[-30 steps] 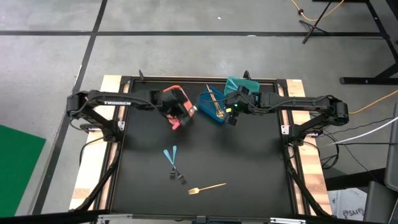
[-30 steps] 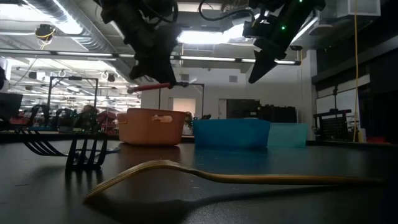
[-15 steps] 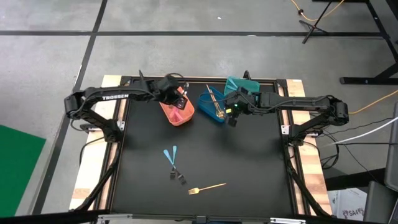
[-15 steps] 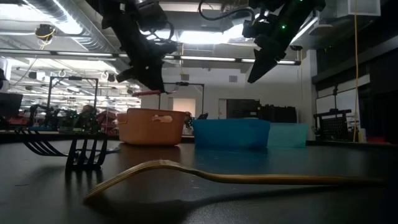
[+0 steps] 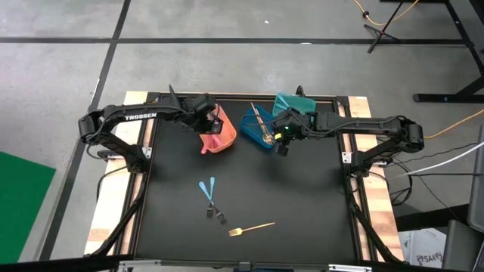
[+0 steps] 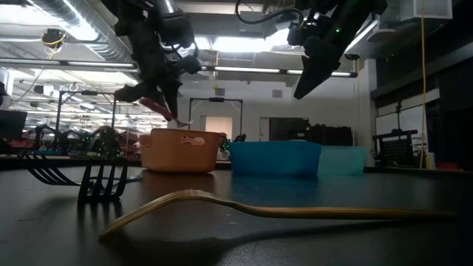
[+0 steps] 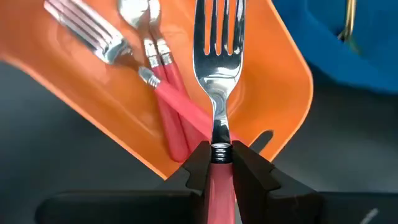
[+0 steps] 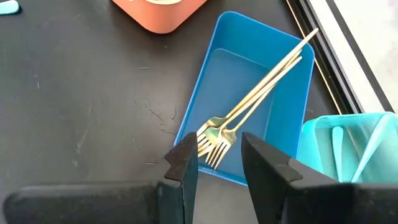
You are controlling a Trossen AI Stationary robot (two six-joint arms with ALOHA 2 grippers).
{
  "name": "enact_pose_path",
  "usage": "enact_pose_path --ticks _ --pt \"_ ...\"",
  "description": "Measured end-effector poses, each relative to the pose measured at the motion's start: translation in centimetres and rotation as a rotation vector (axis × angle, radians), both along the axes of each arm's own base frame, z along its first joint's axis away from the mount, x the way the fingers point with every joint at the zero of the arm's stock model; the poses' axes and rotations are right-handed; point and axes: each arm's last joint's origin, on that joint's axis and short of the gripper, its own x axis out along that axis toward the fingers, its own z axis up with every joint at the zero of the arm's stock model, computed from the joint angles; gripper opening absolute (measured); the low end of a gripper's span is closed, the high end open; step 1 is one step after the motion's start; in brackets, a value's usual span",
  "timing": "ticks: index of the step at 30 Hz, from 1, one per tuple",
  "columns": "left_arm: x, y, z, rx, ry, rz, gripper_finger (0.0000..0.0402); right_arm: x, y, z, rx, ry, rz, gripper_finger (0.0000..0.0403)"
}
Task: Sort silverware by color (type)
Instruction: Put the pink fork into the orange bin
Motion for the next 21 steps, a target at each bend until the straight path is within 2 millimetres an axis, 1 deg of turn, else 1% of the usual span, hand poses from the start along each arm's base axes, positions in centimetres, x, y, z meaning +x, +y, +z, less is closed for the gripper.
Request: enact_pose_path --ticks 5,10,17,21 --pt "-0.5 1.1 0.0 -0.069 -0.024 0.197 0.0041 0.0 0.0 0.0 0.0 0.0 0.0 0.0111" --pt "-0.6 2.4 -0.4 -0.094 -0.047 0.308 0.0041 0.0 0.0 0.0 0.0 0.0 0.0 0.0111" --pt "0.8 3.5 -2.2 -0.109 -0.063 0.296 0.0041 0.0 0.0 0.0 0.0 0.0 0.0 0.0111" --pt "0.9 3.8 -3.0 -0.117 -0.035 0.292 0.0041 0.0 0.0 0.0 0.0 0.0 0.0 0.0111"
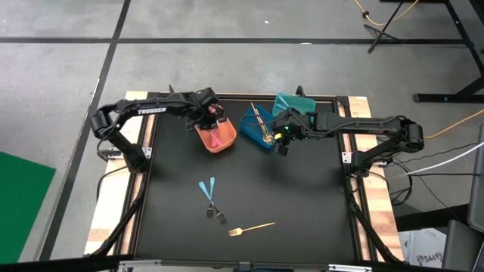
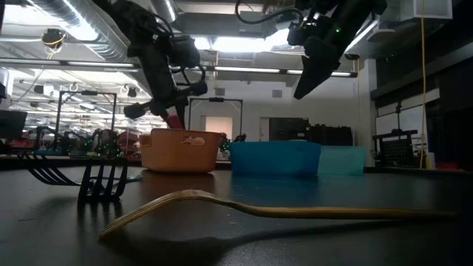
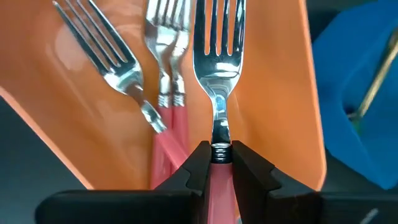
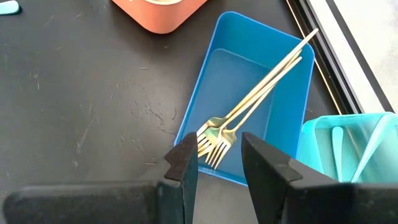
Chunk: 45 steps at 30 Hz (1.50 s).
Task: Sort silverware by color (type)
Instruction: Put the pink fork into the orange bin, then put the blue fork into the green bin
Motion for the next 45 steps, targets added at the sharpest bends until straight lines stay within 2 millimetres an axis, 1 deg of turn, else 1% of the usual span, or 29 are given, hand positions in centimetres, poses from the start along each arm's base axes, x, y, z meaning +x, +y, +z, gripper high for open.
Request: enact_pose_path --ticks 7,12,21,25,34,40,45 --pt "0.13 0.15 -0.69 -0.008 0.027 -0.009 0.0041 0.0 0.0 0.0 0.0 0.0 0.0 0.0111" --pt "0.05 0.28 -0.72 0.037 0.056 0.0 0.0044 0.0 0.0 0.0 0.0 0.0 0.0 0.0111" --pt "0.02 0.34 -0.72 0.04 0.057 0.002 0.0093 0.0 0.0 0.0 0.0 0.0 0.0 0.0111" --pt "0.0 0.37 -0.72 0.049 0.063 0.007 0.0104 0.0 0.0 0.0 0.0 0.0 0.0 0.0111" --pt "0.0 0.37 -0.72 0.06 0.07 0.0 0.0104 0.0 0.0 0.0 0.0 0.0 0.0 0.0111" --pt "0.0 0.36 -0.69 0.082 0.077 -0.051 0.0104 0.0 -0.01 0.0 0.0 0.0 0.0 0.0111" --pt "0.3 -0.15 -0.66 0.099 0.082 -0.103 0.0104 0.0 0.0 0.0 0.0 0.0 0.0 0.0111"
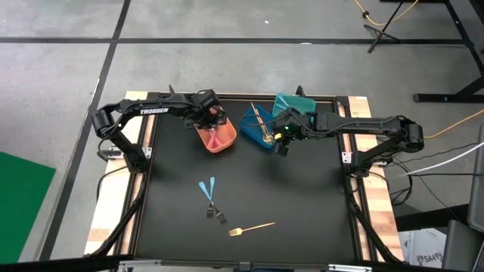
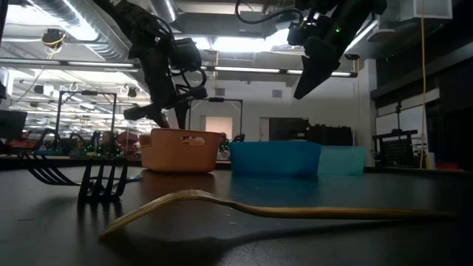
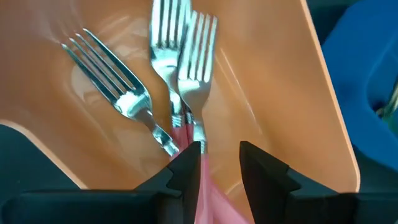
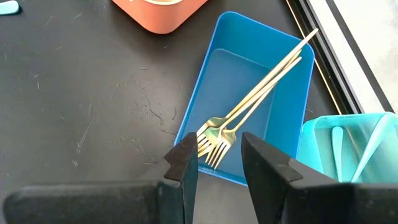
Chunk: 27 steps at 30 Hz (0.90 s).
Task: Sort silverware by color (type)
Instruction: Put the blue fork into the green bin
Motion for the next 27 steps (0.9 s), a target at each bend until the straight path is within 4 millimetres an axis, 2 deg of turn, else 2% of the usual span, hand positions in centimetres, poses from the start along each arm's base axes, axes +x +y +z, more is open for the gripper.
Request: enact_pose_path --ticks 10,20,27 --pt "0.8 -1.3 0.0 0.042 0.014 -0.074 0.0104 0.0 0.0 0.0 0.0 0.0 0.0 0.0111" --pt "1.4 -0.8 0.4 0.112 -0.049 -0.079 0.0104 0.0 0.0 0.0 0.0 0.0 0.0 0.0111" --pt "1.4 -0.6 2.5 0.236 -0.14 -0.137 0.0104 0.0 0.0 0.0 0.0 0.0 0.0 0.0111"
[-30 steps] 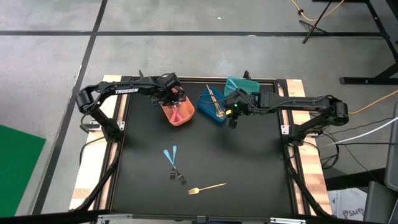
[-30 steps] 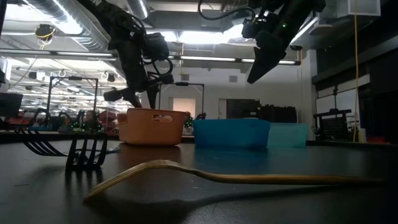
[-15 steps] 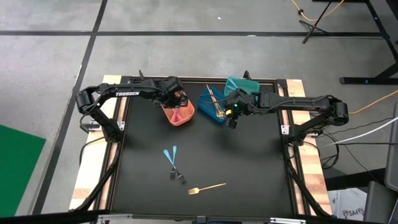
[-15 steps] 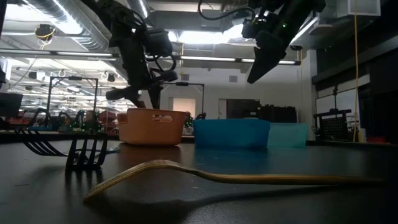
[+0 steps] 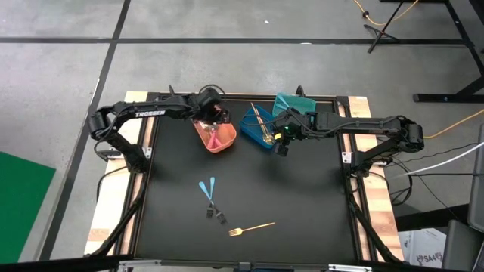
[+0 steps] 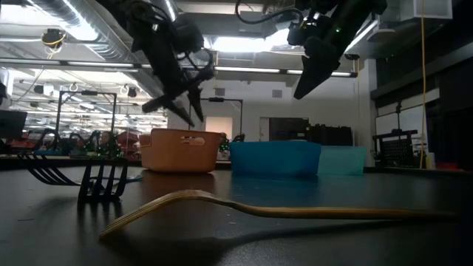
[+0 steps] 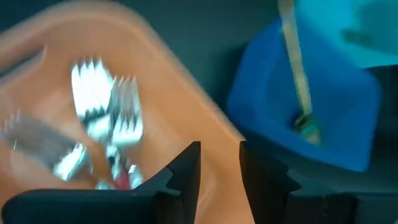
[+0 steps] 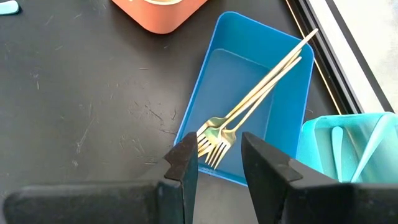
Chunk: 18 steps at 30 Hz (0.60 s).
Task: Sort silverware by color (type)
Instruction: Put the blue fork into the green bin
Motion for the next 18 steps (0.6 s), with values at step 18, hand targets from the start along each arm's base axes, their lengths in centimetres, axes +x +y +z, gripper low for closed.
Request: enact_pose_path --ticks 18 --pt "0.3 -4.7 6.4 0.407 -0.225 -0.642 0.0104 0.1 0.0 0.0 -0.001 -0.008 0.0 0.0111"
